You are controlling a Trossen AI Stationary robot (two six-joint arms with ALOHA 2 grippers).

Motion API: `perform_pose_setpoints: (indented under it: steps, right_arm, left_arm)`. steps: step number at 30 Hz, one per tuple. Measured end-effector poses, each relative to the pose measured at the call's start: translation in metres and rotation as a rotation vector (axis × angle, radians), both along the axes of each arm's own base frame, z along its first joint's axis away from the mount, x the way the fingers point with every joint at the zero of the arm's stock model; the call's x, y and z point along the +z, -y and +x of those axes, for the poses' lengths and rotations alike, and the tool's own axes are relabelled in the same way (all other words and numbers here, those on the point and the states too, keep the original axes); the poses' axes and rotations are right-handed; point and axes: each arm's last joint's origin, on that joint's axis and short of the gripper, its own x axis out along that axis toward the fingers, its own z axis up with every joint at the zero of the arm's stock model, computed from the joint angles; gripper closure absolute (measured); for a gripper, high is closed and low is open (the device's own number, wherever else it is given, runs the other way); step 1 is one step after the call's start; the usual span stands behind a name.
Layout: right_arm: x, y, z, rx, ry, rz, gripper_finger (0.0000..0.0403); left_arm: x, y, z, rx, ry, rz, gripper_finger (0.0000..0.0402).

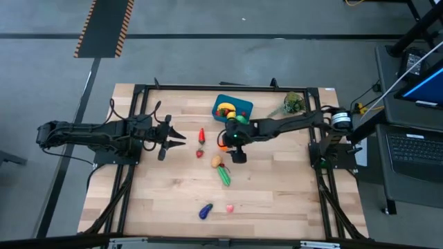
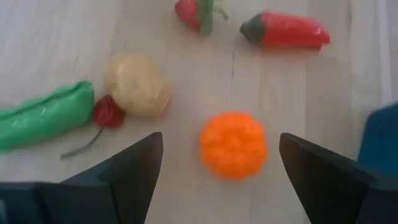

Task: Pick and placing Produce into tupperware
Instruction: Put the tangerine into the blue bin

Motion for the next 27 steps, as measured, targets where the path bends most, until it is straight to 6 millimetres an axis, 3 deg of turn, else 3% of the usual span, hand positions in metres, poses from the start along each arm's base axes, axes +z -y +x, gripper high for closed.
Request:
perform_pose_setpoints:
  steps: [16,27]
  right_arm:
    - [-0.030,0.003,0.016,-0.004,-0.089,0.002,0.0079]
    - [-0.034,0.005,0.017,-0.028,-0.090,-0.031,0.0079]
  left_arm:
    - [-0.001,0.000,0.000,-0.006,-0.014,0.013,0.0329]
    - [-0.001,0.000,0.000,-0.009,-0.014,0.020,0.0332]
